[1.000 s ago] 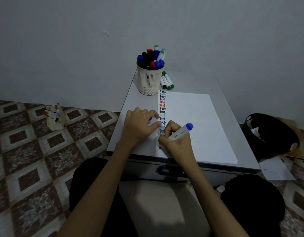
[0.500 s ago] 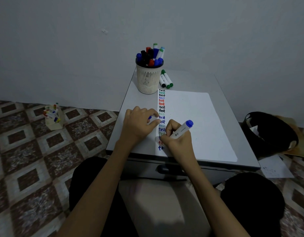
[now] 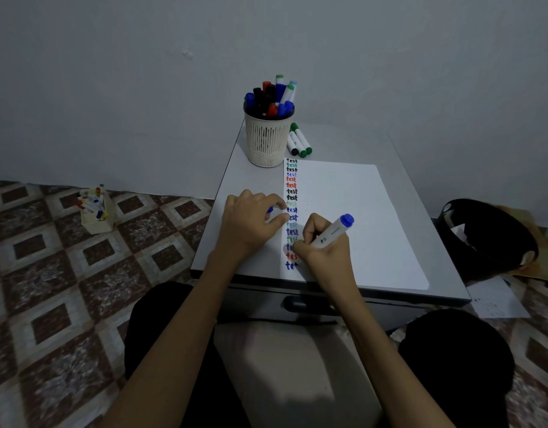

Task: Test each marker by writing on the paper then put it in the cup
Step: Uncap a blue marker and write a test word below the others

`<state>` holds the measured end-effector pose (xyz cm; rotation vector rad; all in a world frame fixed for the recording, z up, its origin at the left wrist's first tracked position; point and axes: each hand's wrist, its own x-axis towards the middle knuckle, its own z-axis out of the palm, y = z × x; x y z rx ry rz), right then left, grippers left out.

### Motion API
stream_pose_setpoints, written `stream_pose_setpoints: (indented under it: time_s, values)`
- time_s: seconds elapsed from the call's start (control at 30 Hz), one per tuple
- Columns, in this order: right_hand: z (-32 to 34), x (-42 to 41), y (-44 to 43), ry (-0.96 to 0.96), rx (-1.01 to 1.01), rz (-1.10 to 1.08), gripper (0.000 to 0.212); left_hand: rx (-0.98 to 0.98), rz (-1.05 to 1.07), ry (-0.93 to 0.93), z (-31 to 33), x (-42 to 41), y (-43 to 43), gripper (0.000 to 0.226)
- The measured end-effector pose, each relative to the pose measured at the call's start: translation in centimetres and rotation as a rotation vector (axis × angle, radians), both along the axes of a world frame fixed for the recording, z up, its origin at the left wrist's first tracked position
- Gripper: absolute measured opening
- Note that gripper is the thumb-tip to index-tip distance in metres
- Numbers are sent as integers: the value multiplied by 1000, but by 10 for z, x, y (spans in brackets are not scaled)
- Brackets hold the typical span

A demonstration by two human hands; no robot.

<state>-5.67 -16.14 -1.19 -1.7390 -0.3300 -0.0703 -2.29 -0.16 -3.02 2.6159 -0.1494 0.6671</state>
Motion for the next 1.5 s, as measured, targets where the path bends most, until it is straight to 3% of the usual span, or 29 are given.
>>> stream_pose_setpoints:
  time_s: [0.17,0.33,0.67,0.93,1.13,1.2,1.37,1.5]
  values:
    - [0,-1,-1,17,-6,29,34,3,5,3,1,0,0,38]
    - [5,1,-11,46,166,-43,26,-15,-3,0,0,1,0,35]
    - [-2,3,-9,42,-18,-21,37,-6,19,-38,-3,2,0,30]
    - [-6,2,-8,19,7,-20,24,11,20,-72,-4,2,1,28]
    - [-2,3,-11,32,-40,36,38,1,12,-38,-2,2,1,24]
    - [2,2,-12,52,42,23,37,-4,5,-32,-1,1,1,25]
    - [11,6,-24,238,516,-1,33,-151,-89,-41,-1,-2,-1,47]
    - [18,15,-29,271,611,23,8,-475,-248,141,-1,2,1,47]
